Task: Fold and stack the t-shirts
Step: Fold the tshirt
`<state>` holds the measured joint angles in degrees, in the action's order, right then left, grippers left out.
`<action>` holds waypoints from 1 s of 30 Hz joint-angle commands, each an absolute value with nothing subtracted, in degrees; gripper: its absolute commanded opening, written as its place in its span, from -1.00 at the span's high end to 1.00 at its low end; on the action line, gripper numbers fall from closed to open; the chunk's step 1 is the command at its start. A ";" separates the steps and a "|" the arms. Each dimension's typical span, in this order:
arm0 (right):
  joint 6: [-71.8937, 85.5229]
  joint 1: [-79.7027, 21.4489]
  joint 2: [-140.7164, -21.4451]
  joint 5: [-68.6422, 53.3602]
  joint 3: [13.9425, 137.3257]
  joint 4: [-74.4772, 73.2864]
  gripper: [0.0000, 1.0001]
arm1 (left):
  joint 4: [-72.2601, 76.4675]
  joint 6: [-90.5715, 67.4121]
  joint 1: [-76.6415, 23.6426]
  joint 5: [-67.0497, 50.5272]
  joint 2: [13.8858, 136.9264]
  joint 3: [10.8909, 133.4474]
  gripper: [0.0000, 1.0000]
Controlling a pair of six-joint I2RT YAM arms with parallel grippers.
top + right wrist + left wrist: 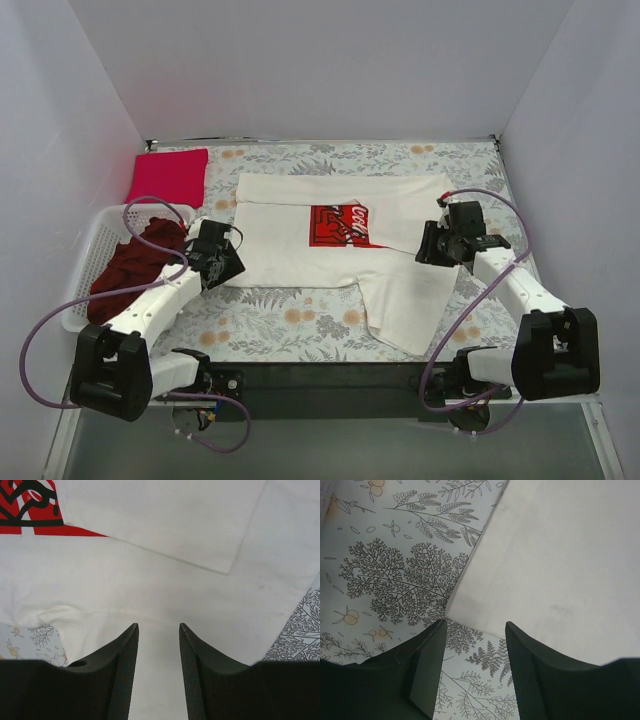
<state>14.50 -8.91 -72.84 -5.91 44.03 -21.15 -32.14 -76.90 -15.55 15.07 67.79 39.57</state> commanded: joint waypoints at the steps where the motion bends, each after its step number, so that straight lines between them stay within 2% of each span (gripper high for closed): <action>1: 14.77 -8.79 -69.18 -3.25 42.46 -21.27 0.10 | -32.52 -79.28 -15.56 18.54 68.99 38.67 0.03; 22: 14.33 -8.79 -68.03 -1.50 39.82 -21.88 0.10 | -31.38 -82.79 -15.56 20.30 75.93 37.26 0.10; 30: 14.50 -8.70 -67.94 -0.88 39.73 -22.41 0.10 | -30.32 -83.58 -15.56 20.56 73.57 37.09 0.12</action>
